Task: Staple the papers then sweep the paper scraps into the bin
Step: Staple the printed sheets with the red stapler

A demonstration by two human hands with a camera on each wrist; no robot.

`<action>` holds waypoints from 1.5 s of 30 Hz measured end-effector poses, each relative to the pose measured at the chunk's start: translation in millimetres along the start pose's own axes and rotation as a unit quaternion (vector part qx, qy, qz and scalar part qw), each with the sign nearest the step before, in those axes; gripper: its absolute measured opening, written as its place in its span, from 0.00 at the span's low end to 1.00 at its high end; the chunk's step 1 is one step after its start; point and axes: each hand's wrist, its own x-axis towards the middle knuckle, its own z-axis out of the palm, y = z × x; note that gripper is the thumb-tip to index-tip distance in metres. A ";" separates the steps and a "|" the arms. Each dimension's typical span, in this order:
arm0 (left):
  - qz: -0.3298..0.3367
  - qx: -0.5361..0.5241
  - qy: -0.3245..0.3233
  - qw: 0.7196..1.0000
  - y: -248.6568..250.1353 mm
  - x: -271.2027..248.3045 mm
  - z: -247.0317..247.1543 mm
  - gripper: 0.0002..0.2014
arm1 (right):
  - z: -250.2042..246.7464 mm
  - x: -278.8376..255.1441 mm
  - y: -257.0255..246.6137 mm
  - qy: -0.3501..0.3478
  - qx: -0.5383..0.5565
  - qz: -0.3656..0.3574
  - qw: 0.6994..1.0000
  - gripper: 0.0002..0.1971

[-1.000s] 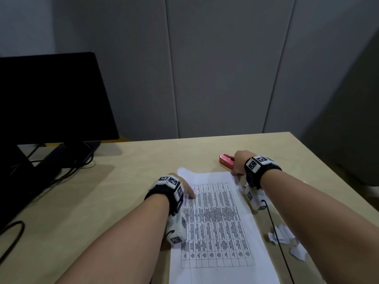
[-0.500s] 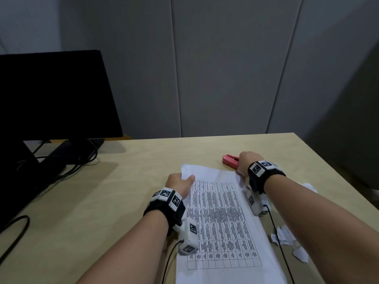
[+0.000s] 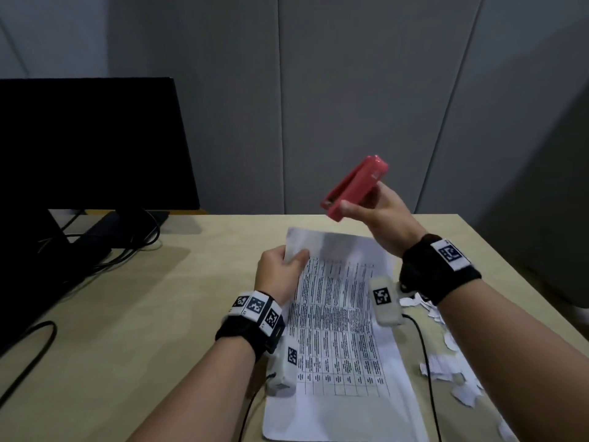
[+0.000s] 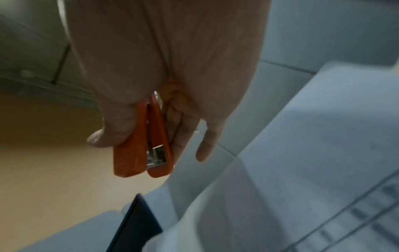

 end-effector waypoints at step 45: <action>-0.145 0.103 0.018 0.984 -13.6 28.8 -26.0 0.20 | -26.3 16.0 16.6 0.086 -0.442 0.265 0.852 0.10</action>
